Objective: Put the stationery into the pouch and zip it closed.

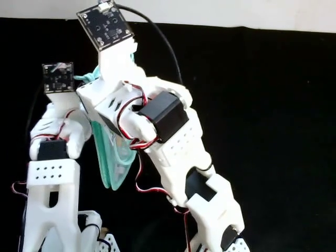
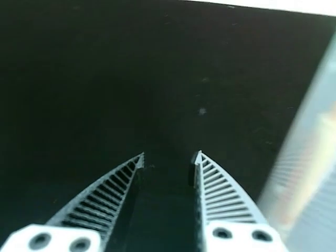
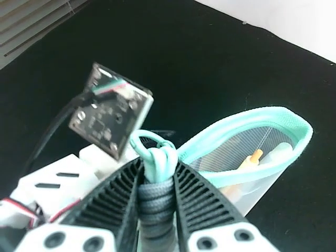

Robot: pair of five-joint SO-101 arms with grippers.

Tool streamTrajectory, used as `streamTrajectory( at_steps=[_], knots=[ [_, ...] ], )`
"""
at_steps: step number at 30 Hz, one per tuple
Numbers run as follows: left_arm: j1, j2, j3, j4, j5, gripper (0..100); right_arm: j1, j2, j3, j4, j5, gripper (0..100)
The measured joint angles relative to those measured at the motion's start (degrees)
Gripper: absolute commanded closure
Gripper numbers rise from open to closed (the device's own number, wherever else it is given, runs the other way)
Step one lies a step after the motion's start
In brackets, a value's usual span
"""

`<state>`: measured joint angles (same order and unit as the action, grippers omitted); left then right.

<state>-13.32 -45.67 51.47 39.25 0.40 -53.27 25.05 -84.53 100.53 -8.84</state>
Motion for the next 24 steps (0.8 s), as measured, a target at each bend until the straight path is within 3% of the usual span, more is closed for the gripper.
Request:
streamTrajectory(
  at_steps=[5, 13, 19, 24],
  knots=[
    [-3.6, 0.0, -0.6, 1.6, 0.0, 83, 0.0, 0.0, 0.0, 0.0, -0.1, 99.3],
    [-5.3, 0.0, -14.4, 14.9, 0.0, 83, 0.0, 0.0, 0.0, 0.0, -0.1, 99.3],
    [-5.6, 0.0, -29.6, 32.2, -0.7, 74, 0.0, 0.0, 0.0, 0.0, -0.1, 99.3],
    [-5.6, -0.1, -40.6, 48.6, -7.3, 71, 0.0, 0.0, 0.0, 0.0, -0.1, 99.3]
  ],
)
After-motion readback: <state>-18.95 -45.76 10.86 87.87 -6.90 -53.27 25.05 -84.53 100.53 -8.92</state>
